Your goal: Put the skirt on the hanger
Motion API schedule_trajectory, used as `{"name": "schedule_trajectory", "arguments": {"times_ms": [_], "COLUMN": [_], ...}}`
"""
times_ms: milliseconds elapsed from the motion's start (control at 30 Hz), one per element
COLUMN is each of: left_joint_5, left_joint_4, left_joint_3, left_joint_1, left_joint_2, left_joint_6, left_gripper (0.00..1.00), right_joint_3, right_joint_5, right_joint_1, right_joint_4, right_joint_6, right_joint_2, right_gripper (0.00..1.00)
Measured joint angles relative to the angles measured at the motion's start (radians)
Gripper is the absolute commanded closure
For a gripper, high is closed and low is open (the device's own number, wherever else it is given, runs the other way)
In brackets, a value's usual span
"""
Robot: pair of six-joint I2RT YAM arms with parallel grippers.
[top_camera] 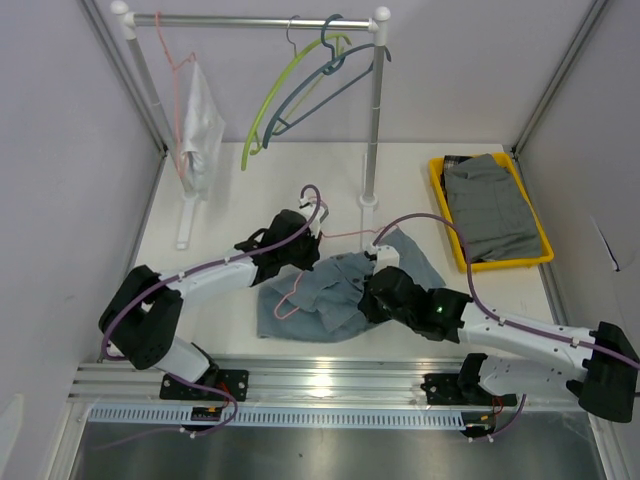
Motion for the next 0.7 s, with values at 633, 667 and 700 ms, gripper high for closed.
{"name": "schedule_trajectory", "arguments": {"times_ms": [633, 667, 700], "left_joint_5": [0.089, 0.092, 0.091], "left_joint_4": [0.054, 0.069, 0.090], "left_joint_3": [-0.007, -0.016, -0.027], "left_joint_1": [0.035, 0.032, 0.022], "left_joint_2": [-0.092, -0.098, -0.104], "left_joint_6": [0.012, 0.012, 0.011], "left_gripper": [1.00, 1.00, 1.00], "right_joint_3": [-0.130, -0.142, -0.148], "right_joint_5": [-0.041, -0.048, -0.056], "right_joint_1": [0.097, 0.103, 0.110], "right_joint_4": [-0.072, -0.065, -0.058], "right_joint_6": [0.046, 0.050, 0.051], "right_joint_2": [-0.103, -0.093, -0.083], "right_gripper": [0.94, 0.94, 0.94]}}
